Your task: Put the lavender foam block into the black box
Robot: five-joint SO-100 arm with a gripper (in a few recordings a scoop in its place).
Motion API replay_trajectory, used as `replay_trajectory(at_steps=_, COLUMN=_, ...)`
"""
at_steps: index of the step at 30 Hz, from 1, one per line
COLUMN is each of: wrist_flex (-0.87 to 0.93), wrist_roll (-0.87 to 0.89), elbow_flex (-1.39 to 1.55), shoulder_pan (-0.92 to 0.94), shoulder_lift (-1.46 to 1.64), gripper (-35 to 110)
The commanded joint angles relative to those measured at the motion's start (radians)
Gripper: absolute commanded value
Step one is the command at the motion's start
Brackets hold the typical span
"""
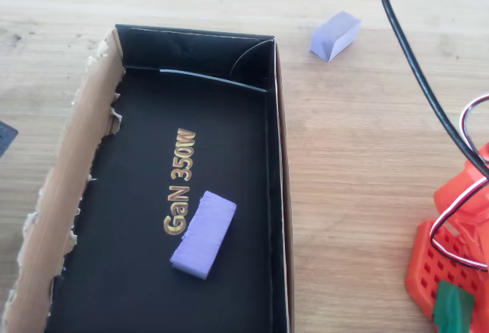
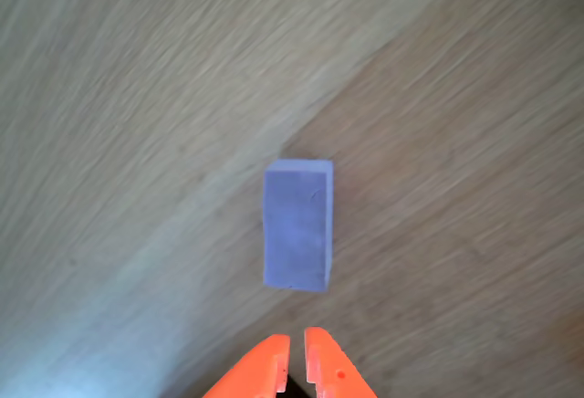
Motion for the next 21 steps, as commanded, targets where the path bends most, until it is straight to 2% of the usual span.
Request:
replay_trajectory(at_steps=1, wrist_flex=-0.034, wrist_roll=0.049, elbow_flex=0.006, shoulder_pan=0.023, shoulder_lift=0.021, gripper=0)
replay_trajectory(at_steps=4, wrist_flex=-0.052, wrist_roll=0.044, elbow_flex=0.023, shoulder_pan=0.023, shoulder_lift=0.031, gripper=0)
replay_trajectory(at_steps=13, wrist_flex=-0.052, wrist_roll=0.023, elbow_flex=0.026, shoulder_pan=0.011, shoulder_lift=0.031, gripper=21)
replay_trajectory(at_steps=21, wrist_flex=-0.014, wrist_roll=0.074, elbow_flex=0.015, shoulder_pan=0.015, shoulder_lift=0.011, gripper=23)
